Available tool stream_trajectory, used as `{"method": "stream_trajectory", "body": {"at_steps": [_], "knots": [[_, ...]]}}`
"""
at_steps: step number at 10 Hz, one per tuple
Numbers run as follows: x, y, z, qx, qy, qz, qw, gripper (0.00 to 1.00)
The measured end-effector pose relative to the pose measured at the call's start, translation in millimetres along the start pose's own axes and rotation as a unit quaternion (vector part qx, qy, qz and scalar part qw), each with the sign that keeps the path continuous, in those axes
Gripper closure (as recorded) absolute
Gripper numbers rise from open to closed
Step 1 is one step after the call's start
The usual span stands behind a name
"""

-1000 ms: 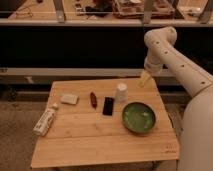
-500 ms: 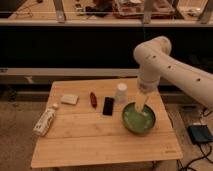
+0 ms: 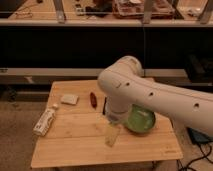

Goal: Move the arm in a circular motion

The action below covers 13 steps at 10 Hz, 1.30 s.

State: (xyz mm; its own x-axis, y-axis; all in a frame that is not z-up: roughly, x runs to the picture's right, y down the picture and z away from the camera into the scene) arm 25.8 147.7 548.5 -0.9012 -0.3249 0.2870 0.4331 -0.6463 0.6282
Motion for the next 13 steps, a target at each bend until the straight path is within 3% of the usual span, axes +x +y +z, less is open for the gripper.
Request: {"method": "stream_trajectory", "body": {"at_steps": [1,2,3,4,5,6,7,8,10,11,12,13], "knots": [[29,-22,-7,0.005,0.026,-0.031,0.9992,0.2],[78,-44,-20,0.013,0.069,-0.079,0.9944,0.2],[109,-49,-27,0.016,0.096,-0.104,0.9898,0.2],[152,-46,-36,0.019,0.131,-0.133,0.9822,0.2],[198,-31,-40,0.018,0.162,-0.155,0.9744,0.2],[233,-9,-36,0.011,0.178,-0.166,0.9699,0.2],[263,21,-27,0.002,0.188,-0.171,0.967,0.2],[282,73,-11,-0.018,0.186,-0.166,0.9683,0.2],[277,154,8,-0.045,0.17,-0.132,0.9755,0.2],[253,208,17,-0.062,0.154,-0.096,0.9814,0.2],[210,270,22,-0.077,0.136,-0.035,0.987,0.2],[175,307,23,-0.085,0.124,0.012,0.9886,0.2]]}}
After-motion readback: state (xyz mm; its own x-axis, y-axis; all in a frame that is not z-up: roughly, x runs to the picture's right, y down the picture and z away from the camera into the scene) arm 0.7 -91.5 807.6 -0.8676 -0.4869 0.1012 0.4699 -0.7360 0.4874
